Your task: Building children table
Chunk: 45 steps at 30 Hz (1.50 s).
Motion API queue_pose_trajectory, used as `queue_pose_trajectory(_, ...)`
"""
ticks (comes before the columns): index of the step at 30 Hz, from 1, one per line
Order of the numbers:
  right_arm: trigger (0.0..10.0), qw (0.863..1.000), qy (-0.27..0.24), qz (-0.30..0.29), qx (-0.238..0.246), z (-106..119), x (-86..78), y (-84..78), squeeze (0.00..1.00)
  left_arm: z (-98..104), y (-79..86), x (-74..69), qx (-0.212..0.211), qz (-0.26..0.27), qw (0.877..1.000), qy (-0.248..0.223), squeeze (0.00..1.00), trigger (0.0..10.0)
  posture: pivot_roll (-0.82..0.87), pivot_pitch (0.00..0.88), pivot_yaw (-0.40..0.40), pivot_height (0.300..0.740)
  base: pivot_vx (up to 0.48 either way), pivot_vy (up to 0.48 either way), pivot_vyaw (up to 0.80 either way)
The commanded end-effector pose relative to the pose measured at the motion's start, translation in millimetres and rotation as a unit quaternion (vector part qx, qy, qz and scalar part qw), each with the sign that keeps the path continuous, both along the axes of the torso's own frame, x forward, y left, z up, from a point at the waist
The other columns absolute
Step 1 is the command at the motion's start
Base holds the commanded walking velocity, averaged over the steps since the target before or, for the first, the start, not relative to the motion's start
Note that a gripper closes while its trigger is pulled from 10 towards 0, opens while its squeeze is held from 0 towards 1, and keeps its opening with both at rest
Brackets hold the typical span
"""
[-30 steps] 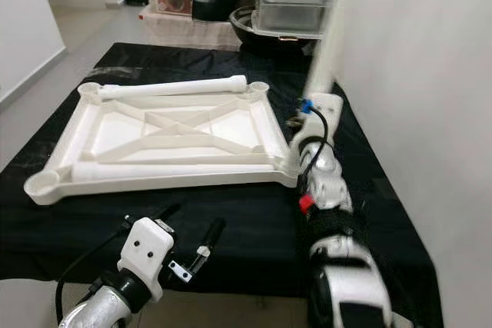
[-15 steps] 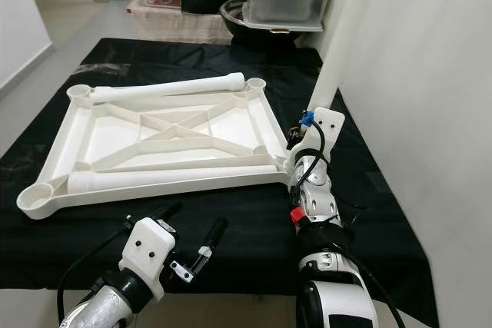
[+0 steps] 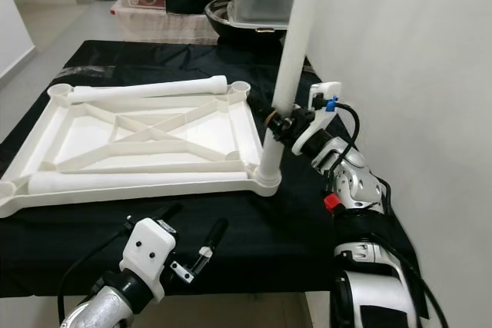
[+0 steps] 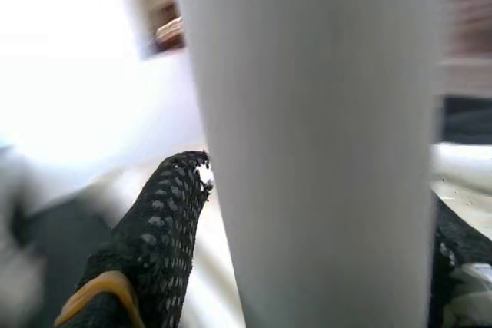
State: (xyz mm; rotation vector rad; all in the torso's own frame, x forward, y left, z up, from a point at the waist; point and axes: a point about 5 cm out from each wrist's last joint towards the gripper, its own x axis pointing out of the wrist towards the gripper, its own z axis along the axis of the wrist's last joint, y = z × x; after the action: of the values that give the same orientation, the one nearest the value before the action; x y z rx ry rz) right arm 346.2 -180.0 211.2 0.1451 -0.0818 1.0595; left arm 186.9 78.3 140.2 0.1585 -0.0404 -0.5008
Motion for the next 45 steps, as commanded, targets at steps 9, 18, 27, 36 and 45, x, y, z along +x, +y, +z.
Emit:
queue_pose_trajectory(9,0.0,0.99,0.027,0.127,-0.045,-20.4,-7.7,38.6,0.0,-3.2,-0.1,-2.5,0.005,-0.002,1.0,0.004,0.0,10.0,0.16,0.015,-0.066,0.74,0.0,0.0,0.0)
queue_pose_trajectory(18,0.0,0.999,0.022,-0.028,-0.028,-21.1,14.7,38.7,0.0,-2.0,-0.6,-2.2,0.003,-0.001,1.0,0.001,0.0,10.0,0.16,0.025,-0.074,0.74,0.0,0.0,0.0)
queue_pose_trajectory(27,0.0,0.829,0.123,-0.543,-0.059,-68.2,28.0,-23.8,0.0,3.4,-2.2,-1.4,-0.002,0.0,1.0,-0.016,0.0,10.0,0.14,0.035,-0.072,0.74,0.0,0.0,0.0)
queue_pose_trajectory(36,6.7,0.768,0.121,-0.628,-0.037,-67.9,8.2,-7.4,0.0,3.4,-1.1,-1.1,0.0,0.001,1.0,-0.016,0.0,10.0,0.14,0.042,-0.071,0.74,0.0,0.0,0.0)
queue_pose_trajectory(45,10.0,0.875,0.04,-0.482,0.035,-41.8,24.9,24.6,1.0,3.1,-1.5,-0.6,0.0,0.001,1.0,-0.017,0.0,10.0,0.14,0.043,-0.072,0.74,0.0,0.0,0.0)
